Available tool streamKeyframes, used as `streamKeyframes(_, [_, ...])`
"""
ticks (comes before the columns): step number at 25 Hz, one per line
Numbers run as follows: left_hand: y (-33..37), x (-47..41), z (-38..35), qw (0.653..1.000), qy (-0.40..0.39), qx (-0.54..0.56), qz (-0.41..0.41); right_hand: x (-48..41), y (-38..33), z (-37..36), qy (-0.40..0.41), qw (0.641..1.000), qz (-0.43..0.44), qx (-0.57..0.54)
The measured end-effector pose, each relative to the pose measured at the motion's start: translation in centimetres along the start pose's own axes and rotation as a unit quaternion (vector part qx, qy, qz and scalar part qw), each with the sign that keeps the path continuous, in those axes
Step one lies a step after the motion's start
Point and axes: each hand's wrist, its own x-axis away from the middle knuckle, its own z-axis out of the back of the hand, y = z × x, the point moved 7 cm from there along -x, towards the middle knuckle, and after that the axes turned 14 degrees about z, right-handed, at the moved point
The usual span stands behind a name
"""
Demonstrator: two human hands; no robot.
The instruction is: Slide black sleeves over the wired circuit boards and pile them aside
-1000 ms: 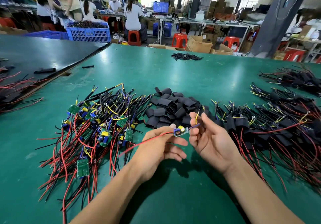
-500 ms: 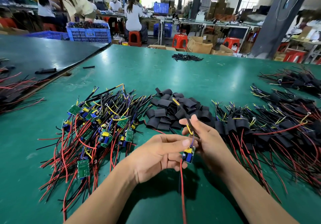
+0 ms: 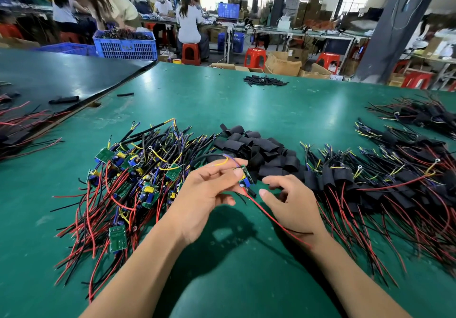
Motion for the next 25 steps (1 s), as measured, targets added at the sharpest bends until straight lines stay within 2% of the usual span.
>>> streamKeyframes(3, [0.7,0.3,0.5,0.984,0.099,-0.118,-0.088,0.2,0.3,-0.1,-0.023,0.996,0.028,0.087])
streamKeyframes(4, [0.6,0.3,0.3,0.975,0.108,-0.164,-0.103,0.3,0.6,0.1,-0.021,0.993,0.024,0.113])
streamKeyframes(6, [-0.1,0.2,-0.4,0.961,0.094,-0.24,-0.098,0.3,0.9,0.4,-0.029,0.989,0.009,0.148])
streamKeyframes(9, [-1.5,0.2,-1.5,0.946,0.064,-0.311,-0.07,0.2,1.0,-0.3,-0.082,0.98,0.01,0.181])
streamKeyframes(12, [-2.3,0.3,-2.1,0.915,0.067,-0.389,-0.076,0.4,1.3,-1.1,-0.136,0.969,0.003,0.205])
streamKeyframes(15, [-1.2,0.4,-1.2,0.912,0.146,-0.37,-0.105,0.4,1.2,-1.4,-0.15,0.965,0.011,0.215])
streamKeyframes(18, [0.4,0.6,1.1,0.915,0.241,-0.292,-0.137,0.2,0.4,-0.4,-0.077,0.983,0.055,0.16])
streamKeyframes(20, [1.0,1.0,1.8,0.906,0.281,-0.271,-0.165,0.1,0.1,0.1,-0.045,0.988,0.067,0.129])
streamKeyframes(22, [1.5,1.5,1.6,0.887,0.302,-0.284,-0.201,0.1,0.0,-0.3,-0.073,0.986,0.068,0.134])
streamKeyframes(25, [1.1,1.3,2.1,0.895,0.313,-0.255,-0.19,0.4,0.7,-1.1,-0.111,0.983,0.06,0.13])
